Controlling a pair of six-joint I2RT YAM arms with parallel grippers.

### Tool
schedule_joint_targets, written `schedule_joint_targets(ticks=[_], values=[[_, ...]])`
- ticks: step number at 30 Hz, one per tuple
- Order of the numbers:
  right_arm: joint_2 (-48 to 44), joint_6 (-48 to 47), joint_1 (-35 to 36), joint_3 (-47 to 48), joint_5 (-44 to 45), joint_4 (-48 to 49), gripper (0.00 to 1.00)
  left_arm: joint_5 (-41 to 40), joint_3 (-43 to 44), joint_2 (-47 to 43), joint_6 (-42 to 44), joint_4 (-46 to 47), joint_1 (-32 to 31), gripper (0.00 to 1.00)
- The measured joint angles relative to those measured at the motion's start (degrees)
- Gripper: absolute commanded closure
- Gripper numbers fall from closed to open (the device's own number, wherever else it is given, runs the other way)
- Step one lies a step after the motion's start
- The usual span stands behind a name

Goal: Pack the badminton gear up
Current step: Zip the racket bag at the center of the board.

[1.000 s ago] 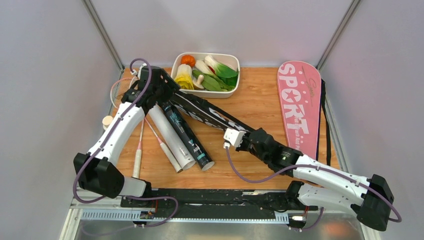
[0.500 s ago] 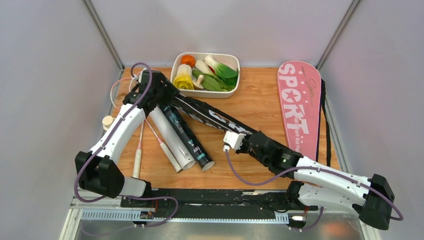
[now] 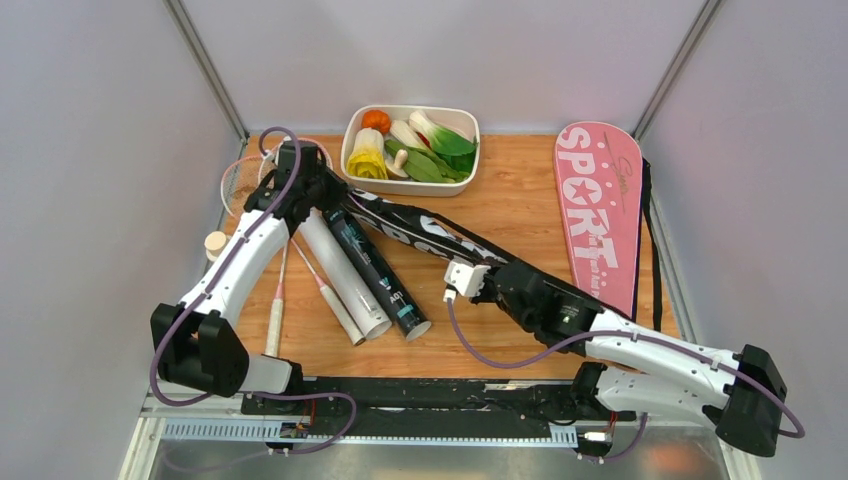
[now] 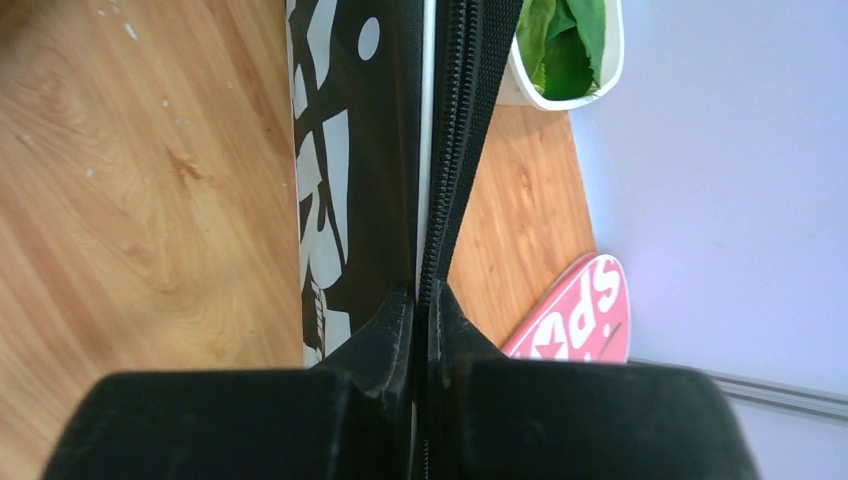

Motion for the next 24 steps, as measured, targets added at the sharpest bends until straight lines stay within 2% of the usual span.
schedule_joint_targets(ticks=[1,3,6,8,10,14,16,19,24], values=[[0.5,-0.9,-0.1,0.3,0.6,0.1,1.0,0.3,-0.4,-0.1,0.0,0.6,0.1,0.93],[1.2,-2.2,-0.4,0.7,1.1,0.7,0.99,0.8,-1.2,-0.1,-0.2,1.4,0.3,0.99],[1.6,-4.0,-1.6,0.9,1.3,1.6,0.97,1.5,-3.1,-0.5,-0.4,3.5,0.6,1.0],[1.6,-5.0,-2.6,0.9,1.7,2.3,0.92,2.1,-4.6,-1.2,-0.3,4.9,0.6,1.0],[1.5,-5.7,-3.3,0.9,1.8,2.7,0.82,2.8,-6.5,-2.6,0.0,7.0,0.6,1.0],[0.3,-5.4,-3.7,0.9,2.1,3.1,0.48,4.1,-10.3,-6.4,0.3,11.3,0.6,1.0],[-0.8,-4.1,-3.8,0.8,1.6,3.3,0.37,4.9,-12.3,-8.0,0.3,13.8,0.6,1.0],[-1.7,0.0,-3.8,0.8,-1.0,2.1,0.34,5.6,-15.4,-9.0,0.1,16.5,0.6,1.0],[-2.1,11.2,-3.8,3.5,-10.3,-0.9,0.4,7.2,-18.9,-8.9,-0.2,17.4,0.5,0.99]])
